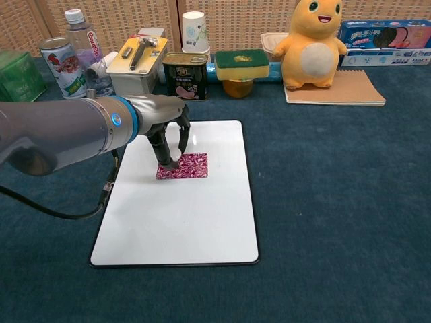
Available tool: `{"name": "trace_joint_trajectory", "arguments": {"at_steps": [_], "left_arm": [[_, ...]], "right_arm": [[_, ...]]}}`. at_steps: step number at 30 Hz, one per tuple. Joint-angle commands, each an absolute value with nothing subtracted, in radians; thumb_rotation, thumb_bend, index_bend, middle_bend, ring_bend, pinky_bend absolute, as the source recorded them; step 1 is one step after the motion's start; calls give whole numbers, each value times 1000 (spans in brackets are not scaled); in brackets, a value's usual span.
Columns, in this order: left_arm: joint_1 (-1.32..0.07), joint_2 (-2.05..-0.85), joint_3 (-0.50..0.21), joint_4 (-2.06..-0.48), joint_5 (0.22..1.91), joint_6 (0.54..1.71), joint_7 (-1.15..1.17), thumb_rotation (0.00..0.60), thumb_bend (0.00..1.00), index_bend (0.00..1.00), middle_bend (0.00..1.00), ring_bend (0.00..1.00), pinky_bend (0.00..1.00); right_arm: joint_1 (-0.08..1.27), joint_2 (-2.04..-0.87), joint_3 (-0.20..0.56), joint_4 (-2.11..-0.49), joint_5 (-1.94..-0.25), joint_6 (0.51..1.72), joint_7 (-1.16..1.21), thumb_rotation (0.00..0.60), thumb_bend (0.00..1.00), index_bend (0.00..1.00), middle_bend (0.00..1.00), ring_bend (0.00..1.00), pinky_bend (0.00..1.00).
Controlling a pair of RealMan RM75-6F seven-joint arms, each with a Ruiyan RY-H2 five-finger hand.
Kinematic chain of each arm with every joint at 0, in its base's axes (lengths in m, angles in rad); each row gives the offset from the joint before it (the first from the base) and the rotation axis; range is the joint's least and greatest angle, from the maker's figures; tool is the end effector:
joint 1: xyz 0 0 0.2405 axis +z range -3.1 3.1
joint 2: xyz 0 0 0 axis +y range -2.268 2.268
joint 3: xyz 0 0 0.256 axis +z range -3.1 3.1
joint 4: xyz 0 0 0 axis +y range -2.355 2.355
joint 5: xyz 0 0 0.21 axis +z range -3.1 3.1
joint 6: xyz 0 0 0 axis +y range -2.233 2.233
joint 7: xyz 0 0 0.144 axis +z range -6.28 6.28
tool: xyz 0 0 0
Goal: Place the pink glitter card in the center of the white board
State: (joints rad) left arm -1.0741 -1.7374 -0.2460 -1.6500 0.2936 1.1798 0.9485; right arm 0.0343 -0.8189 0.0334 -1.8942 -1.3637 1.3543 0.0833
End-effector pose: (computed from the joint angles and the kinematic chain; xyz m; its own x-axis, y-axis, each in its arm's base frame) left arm -0.0583 0.3261 -0.0725 0.5356 0.4503 0.7144 0.8432 -0.2385 -0.4818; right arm -0.3050 -0.1560 0.2117 0.2998 -0.1526 0.9417 -0.9291 0.1776 0.3245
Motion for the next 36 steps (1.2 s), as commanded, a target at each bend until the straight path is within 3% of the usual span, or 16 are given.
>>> {"name": "trace_joint_trajectory", "arguments": {"at_steps": [1, 4, 7, 17, 28, 36], "left_arm": [[-1079, -1746, -249, -1646, 275, 1192, 956, 600, 271, 540, 0, 0, 48], [-1082, -1752, -253, -1647, 261, 1215, 967, 600, 257, 501, 0, 0, 48], [-1085, -1748, -256, -1657, 233, 1218, 984, 600, 227, 319, 0, 0, 48], [-1053, -1701, -247, -1723, 313, 1219, 926, 600, 177, 22, 0, 0, 48], [-883, -1451, -117, -1912, 603, 1303, 768, 600, 78, 0, 0, 0, 48], [-659, -1213, 56, -1937, 1028, 1399, 476, 600, 49, 0, 0, 0, 48]], "right_arm": [[34, -816, 34, -1895, -1363, 1356, 86, 600, 21, 0, 0, 0, 0], [33, -815, 34, -1893, -1363, 1358, 90, 600, 21, 0, 0, 0, 0], [33, -815, 34, -1893, -1364, 1357, 92, 600, 20, 0, 0, 0, 0], [32, -813, 32, -1893, -1371, 1359, 96, 600, 21, 0, 0, 0, 0], [29, -814, 29, -1895, -1374, 1364, 86, 600, 21, 0, 0, 0, 0], [25, -828, 25, -1905, -1380, 1377, 44, 600, 21, 0, 0, 0, 0]]}}
